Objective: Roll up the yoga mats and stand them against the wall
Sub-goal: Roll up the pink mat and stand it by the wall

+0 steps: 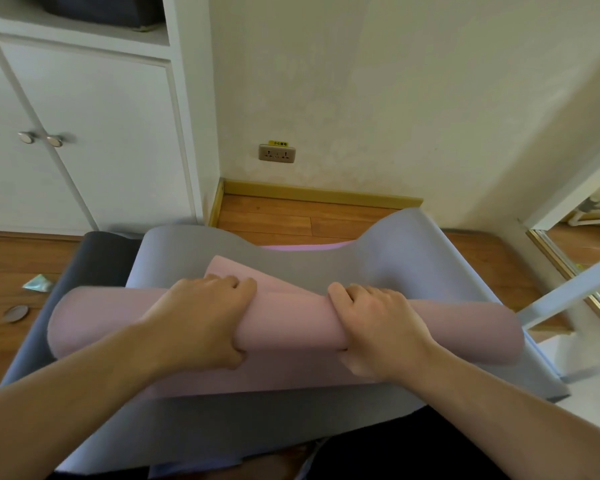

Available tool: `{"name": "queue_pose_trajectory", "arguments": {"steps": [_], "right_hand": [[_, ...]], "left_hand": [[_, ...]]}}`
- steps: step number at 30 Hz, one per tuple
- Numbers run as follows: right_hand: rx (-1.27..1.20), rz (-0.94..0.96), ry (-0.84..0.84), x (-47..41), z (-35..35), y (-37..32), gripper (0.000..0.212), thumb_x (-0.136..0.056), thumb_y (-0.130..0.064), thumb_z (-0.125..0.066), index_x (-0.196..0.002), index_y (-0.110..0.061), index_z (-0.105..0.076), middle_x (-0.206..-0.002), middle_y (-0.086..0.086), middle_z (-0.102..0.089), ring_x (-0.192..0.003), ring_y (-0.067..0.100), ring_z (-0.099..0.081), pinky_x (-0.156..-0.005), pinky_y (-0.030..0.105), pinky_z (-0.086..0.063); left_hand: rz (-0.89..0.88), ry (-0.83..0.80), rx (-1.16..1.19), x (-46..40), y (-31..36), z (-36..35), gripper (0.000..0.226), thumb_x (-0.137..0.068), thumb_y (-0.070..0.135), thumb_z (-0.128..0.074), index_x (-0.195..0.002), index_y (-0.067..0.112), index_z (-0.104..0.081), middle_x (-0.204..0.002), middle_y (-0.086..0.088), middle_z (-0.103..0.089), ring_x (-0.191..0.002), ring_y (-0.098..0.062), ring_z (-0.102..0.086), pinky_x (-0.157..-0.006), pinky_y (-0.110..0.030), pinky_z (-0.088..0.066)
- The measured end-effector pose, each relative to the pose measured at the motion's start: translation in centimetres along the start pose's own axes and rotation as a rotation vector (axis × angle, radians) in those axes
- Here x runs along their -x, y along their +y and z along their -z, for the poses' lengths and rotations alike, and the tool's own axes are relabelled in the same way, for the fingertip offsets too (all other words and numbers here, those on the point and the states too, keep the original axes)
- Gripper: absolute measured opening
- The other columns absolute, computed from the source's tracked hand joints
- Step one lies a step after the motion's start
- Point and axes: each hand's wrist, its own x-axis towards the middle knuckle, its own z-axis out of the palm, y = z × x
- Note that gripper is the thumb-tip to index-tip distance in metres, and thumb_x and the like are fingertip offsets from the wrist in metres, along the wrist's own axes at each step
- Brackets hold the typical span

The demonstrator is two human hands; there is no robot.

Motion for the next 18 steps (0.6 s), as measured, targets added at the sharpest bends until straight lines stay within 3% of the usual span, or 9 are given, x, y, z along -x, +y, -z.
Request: {"name": "queue_pose_trajectory", "arguments": {"steps": [2, 5, 8, 10, 14, 16, 18], "right_hand": [[-0.015, -0.028, -0.029, 0.2, 0.2, -0.1, 0.065, -0.052, -0.047, -0.08, -0.103, -0.021, -0.047, -0.078, -0.001, -0.063, -0.061, 0.027, -0.063, -0.048, 0.034, -0.041], [-0.04, -0.044, -0.052, 0.7, -0.1, -0.5, 0.062, -0.061, -0.046, -0.076, -0.11, -0.024, -0.045, -0.09, -0.002, -0.065, -0.073, 0.027, -0.065, -0.057, 0.035, -0.047], [-0.003, -0.089, -0.063, 0.9, -0.6, -1.0, 0.089, -0.054, -0.043, -0.088, -0.13, -0.018, -0.048, -0.104, 0.004, -0.064, -0.085, 0.03, -0.064, -0.072, 0.042, -0.054], [0.005, -0.092, -0.061, 0.7, -1.1, -1.1, 0.096, -0.047, -0.037, -0.094, -0.129, -0.018, -0.048, -0.104, 0.004, -0.064, -0.085, 0.031, -0.064, -0.074, 0.043, -0.055], [-0.055, -0.07, -0.157, 0.0, -1.3, -1.2, 0.072, -0.051, -0.038, -0.083, -0.109, -0.023, -0.043, -0.087, -0.001, -0.063, -0.069, 0.028, -0.064, -0.055, 0.035, -0.046], [-0.075, -0.072, -0.186, -0.3, -1.0, -1.0, 0.061, -0.059, -0.041, -0.076, -0.107, -0.025, -0.042, -0.09, -0.003, -0.063, -0.073, 0.029, -0.065, -0.054, 0.034, -0.04], [-0.09, -0.068, -0.157, -0.5, -1.0, -0.8, 0.057, -0.065, -0.039, -0.071, -0.112, -0.026, -0.042, -0.096, -0.003, -0.063, -0.08, 0.029, -0.065, -0.059, 0.036, -0.044]], "left_hand": [[-0.065, 0.109, -0.142, -0.5, 1.2, -0.8, 0.069, -0.074, 0.056, -0.071, -0.13, 0.027, -0.045, -0.115, 0.005, -0.062, -0.102, -0.022, -0.062, -0.079, -0.036, -0.049], [-0.057, 0.064, -0.13, -1.0, 1.7, -1.0, 0.065, -0.079, 0.05, -0.069, -0.132, 0.027, -0.039, -0.12, 0.005, -0.06, -0.105, -0.021, -0.06, -0.073, -0.034, -0.037], [-0.012, -0.03, 0.005, -1.5, 0.9, -0.5, 0.066, -0.07, 0.058, -0.072, -0.125, 0.035, -0.043, -0.115, 0.008, -0.063, -0.097, -0.018, -0.061, -0.069, -0.034, -0.037], [0.002, -0.121, 0.075, -1.7, 0.6, -0.3, 0.069, -0.063, 0.063, -0.075, -0.121, 0.039, -0.046, -0.106, 0.009, -0.062, -0.086, -0.017, -0.056, -0.067, -0.033, -0.038], [0.0, -0.085, 0.062, -1.7, 0.5, -1.0, 0.071, -0.066, 0.065, -0.074, -0.125, 0.038, -0.046, -0.112, 0.011, -0.061, -0.094, -0.016, -0.058, -0.072, -0.033, -0.041], [-0.034, 0.043, -0.019, -1.7, 0.9, -2.5, 0.071, -0.067, 0.062, -0.072, -0.127, 0.031, -0.049, -0.116, 0.008, -0.061, -0.101, -0.02, -0.06, -0.079, -0.036, -0.046], [-0.045, 0.107, -0.102, -1.9, 1.5, -3.7, 0.071, -0.067, 0.056, -0.074, -0.127, 0.025, -0.05, -0.115, 0.002, -0.063, -0.099, -0.025, -0.06, -0.082, -0.04, -0.049]]}}
